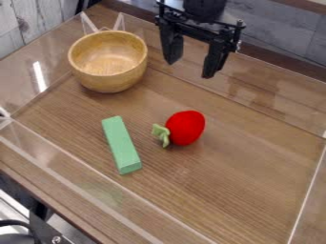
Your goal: Move the red fruit to the left
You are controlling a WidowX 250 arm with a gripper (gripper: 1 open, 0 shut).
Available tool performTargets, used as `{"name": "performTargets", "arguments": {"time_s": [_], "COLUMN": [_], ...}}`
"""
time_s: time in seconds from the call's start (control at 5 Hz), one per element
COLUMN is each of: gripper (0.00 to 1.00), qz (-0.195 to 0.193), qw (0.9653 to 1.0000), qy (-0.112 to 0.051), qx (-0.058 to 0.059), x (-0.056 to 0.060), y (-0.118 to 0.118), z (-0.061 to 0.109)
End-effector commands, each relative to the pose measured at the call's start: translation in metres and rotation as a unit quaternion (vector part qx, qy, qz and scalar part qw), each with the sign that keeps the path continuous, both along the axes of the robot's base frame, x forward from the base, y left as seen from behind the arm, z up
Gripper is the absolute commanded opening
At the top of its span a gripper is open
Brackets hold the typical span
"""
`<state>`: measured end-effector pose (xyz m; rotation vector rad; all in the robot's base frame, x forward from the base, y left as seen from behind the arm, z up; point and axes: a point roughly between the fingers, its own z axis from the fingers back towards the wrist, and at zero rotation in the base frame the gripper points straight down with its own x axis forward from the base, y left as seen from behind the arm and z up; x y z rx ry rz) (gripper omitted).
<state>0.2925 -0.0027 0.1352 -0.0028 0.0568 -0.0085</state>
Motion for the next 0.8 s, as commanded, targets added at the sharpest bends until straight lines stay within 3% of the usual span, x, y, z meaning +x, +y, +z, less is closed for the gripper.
{"name": "performTargets", "arguments": {"time_s": [0.0, 0.2, 0.4, 0.6], "gripper": [1.00, 1.00, 1.00, 1.00], "qz": [-0.006, 0.003, 0.012, 0.018], "qw": [0.9999, 0.9998, 0.9998, 0.9998], "qy": [0.010, 0.019, 0.016, 0.006], "qx": [0.000, 0.001, 0.004, 0.004], "x": [-0.006, -0.013, -0.017, -0.010], "y": [0.002, -0.007, -0.018, -0.016], "z": [-0.015, -0.042, -0.062, -0.068]}}
